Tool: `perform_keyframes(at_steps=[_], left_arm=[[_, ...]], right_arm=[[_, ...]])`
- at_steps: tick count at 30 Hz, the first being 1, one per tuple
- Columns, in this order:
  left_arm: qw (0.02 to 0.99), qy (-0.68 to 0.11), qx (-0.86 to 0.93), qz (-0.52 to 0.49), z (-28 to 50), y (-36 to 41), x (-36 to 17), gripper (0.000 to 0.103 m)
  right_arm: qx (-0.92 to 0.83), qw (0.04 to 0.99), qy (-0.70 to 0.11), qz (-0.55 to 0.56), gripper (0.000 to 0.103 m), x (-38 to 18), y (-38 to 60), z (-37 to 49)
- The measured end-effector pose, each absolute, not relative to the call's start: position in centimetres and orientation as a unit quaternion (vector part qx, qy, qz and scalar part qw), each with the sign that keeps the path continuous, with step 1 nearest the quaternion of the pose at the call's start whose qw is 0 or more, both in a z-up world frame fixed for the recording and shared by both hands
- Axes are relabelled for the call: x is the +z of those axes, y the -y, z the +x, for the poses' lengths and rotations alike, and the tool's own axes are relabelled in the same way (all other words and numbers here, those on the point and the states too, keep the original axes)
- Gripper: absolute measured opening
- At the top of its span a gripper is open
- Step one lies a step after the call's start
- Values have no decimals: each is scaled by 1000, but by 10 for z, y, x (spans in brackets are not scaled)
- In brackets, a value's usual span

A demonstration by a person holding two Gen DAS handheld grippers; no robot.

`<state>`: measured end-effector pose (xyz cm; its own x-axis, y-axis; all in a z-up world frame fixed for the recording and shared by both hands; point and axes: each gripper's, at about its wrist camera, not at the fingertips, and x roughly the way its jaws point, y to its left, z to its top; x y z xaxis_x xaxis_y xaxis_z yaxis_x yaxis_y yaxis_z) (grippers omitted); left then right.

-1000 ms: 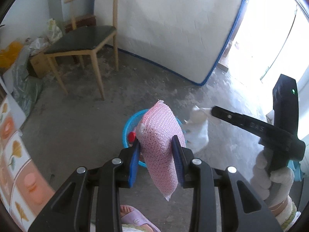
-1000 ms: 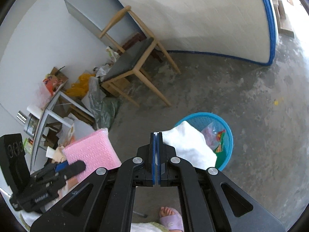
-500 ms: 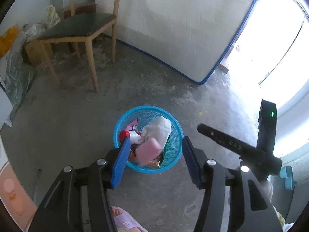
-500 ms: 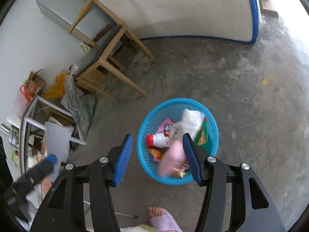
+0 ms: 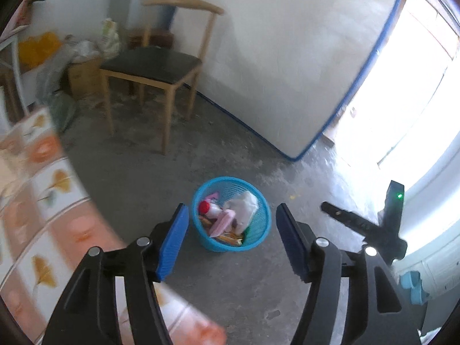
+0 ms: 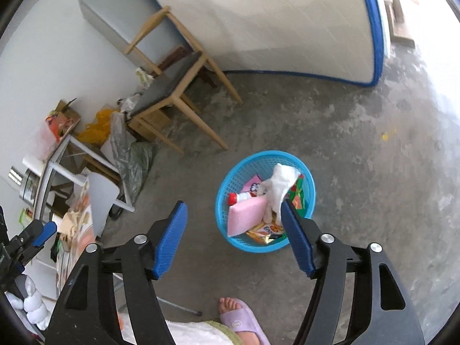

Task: Collect trash
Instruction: 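Swing both open tools back toward the table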

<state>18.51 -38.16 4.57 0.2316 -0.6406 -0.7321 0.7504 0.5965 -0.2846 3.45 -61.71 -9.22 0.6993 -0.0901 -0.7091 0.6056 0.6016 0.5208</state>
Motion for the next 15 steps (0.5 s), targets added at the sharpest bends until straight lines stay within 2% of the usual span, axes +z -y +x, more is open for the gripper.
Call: perform_keyframes(at_steps=[10, 15], left_arm=[[856, -420, -301, -16, 216, 188, 54, 67], [883, -411, -217, -69, 234, 91, 49, 68]], right_arm=[[-112, 880, -325, 329, 75, -34, 561, 86], [-41, 892, -347, 286, 76, -13, 510, 135]])
